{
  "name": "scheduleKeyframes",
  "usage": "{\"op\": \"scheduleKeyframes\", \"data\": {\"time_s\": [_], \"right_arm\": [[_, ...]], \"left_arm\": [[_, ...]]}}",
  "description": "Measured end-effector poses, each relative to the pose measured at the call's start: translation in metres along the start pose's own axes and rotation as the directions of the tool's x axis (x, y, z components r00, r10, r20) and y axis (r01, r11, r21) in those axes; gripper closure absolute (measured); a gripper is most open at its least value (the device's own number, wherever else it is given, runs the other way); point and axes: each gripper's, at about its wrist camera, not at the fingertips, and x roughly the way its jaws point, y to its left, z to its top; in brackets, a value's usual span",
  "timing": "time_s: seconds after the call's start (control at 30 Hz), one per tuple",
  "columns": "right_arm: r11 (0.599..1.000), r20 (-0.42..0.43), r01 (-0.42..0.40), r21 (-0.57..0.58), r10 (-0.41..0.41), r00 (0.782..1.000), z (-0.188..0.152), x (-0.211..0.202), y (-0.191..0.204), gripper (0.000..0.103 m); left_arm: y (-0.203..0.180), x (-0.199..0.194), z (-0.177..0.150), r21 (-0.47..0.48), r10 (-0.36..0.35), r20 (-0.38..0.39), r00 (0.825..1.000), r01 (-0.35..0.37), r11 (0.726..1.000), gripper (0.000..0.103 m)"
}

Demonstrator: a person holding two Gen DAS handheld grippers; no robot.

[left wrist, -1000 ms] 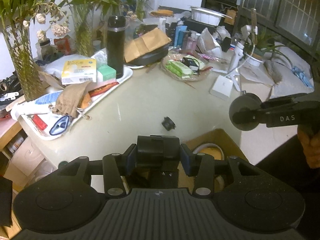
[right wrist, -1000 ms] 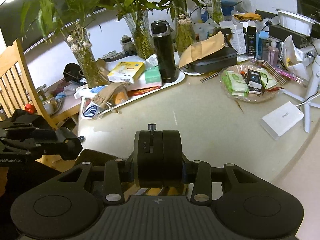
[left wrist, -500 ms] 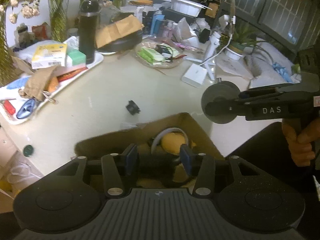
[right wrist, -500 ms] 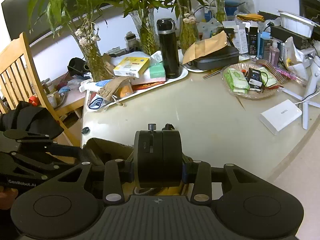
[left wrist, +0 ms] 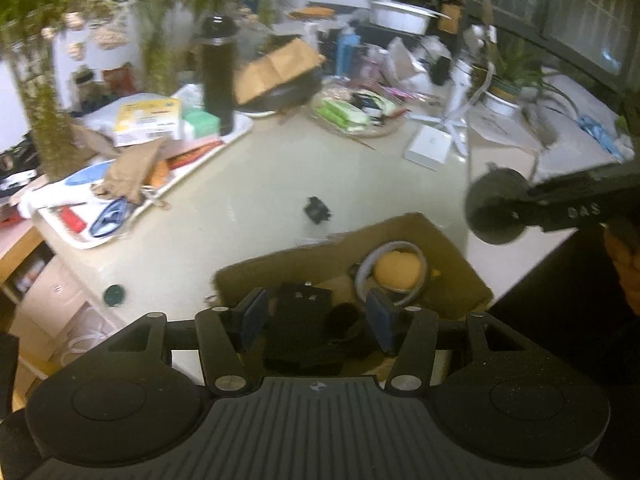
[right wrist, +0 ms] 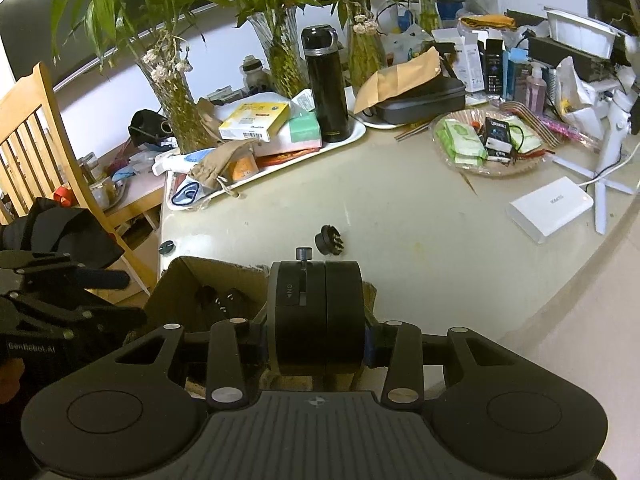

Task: Organize rigid objects
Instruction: 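Open the right gripper to drop the tape roll into the box while the left gripper holds the cylinder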

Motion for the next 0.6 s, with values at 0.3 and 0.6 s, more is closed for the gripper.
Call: {"op": "scheduleKeyframes", "data": {"time_s": [0.3,0.6], "right_arm": [[1.000,-0.022,-0.002,0.006,0.002,1.000,-0.008,0.000,0.001,0.060],[1.000,-0.063,-0.004,0.010,0.005,0.998,-0.016,0.007,0.005,0.060]], "left_arm": [[0.013,-0.002,-0.009,-0.006,0.006,0.001,1.000,-0.005,1.000,0.050],[0.016,0.004,-0.018,-0.011,-0.011,-0.012,1.000,0.011,1.000,0.050]]}}
